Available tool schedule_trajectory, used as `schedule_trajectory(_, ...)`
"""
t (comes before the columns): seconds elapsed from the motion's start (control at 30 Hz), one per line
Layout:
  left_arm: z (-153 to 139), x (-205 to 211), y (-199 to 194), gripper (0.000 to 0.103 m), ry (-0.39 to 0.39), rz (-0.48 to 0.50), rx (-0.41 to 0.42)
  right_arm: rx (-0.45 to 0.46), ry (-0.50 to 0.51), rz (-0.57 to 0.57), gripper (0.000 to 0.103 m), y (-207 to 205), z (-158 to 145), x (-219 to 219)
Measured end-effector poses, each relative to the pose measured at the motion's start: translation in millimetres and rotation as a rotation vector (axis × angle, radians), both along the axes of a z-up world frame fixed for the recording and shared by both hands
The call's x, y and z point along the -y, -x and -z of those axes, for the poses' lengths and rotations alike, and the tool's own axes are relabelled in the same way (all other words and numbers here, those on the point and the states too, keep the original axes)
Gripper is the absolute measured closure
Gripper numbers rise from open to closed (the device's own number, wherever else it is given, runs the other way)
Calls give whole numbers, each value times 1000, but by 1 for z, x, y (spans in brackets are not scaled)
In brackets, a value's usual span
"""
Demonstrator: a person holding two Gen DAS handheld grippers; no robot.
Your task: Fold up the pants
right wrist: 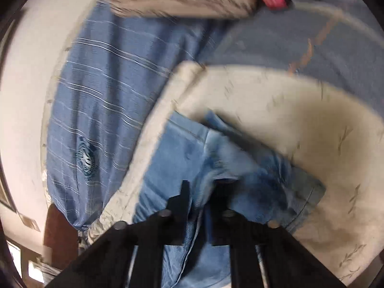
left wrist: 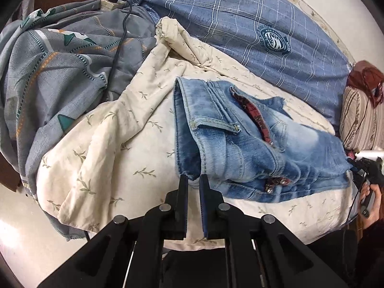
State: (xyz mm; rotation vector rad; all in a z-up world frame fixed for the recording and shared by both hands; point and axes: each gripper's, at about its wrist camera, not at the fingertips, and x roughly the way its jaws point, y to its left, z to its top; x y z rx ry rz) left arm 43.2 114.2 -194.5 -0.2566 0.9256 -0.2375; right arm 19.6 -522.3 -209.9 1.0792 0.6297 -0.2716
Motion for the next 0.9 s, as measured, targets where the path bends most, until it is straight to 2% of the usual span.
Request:
schedule_trajectory(0.1,-2,-2,-3,94,22,-17,-1,50,203,25,98,19,-36,-10)
schedule_trajectory(0.13,-4,-3,-3,94,33,-22,1,47,228,21,98,25,-41,-10)
schedule_trajectory(0.2,-10,-5,-3,94,44,-40,23,5,259,21,98,35,-37,-11)
schedule_trajectory(0.27,-22,-8,-2,94,48,-59,67,-77,283,22,98,46,-21,-8)
schedule_trajectory(0.33,-39,-7,0,94,39,-75,129,-146,243,7,98,53,4,-1)
schedule_trajectory(0.37,-44,-5,0,94,35,-70,147,-162,179,2,97,58,19,5)
schedule_trajectory(0.43,-53,6,-4,94,33,-24,166,-95,28,37,96,73,29,21)
schedule_trajectory(0.53,-53,33,-13,94,31,41,150,-68,-63,59,90,83,24,31)
schedule_trajectory(0.6,-43,56,-20,94,14,87,130,-32,-71,69,90,88,14,28)
schedule_trajectory(0.73,-20,87,-31,94,-32,139,78,-13,69,34,90,85,-22,7)
schedule_trajectory(0.8,1,91,-38,94,-118,132,-1,2,77,29,90,83,-28,5)
schedule_trajectory(0.83,10,88,-40,94,-117,126,-43,7,49,35,90,83,-26,10)
schedule_trajectory(0.9,24,74,-40,93,-29,127,-108,-5,4,55,90,85,-16,21)
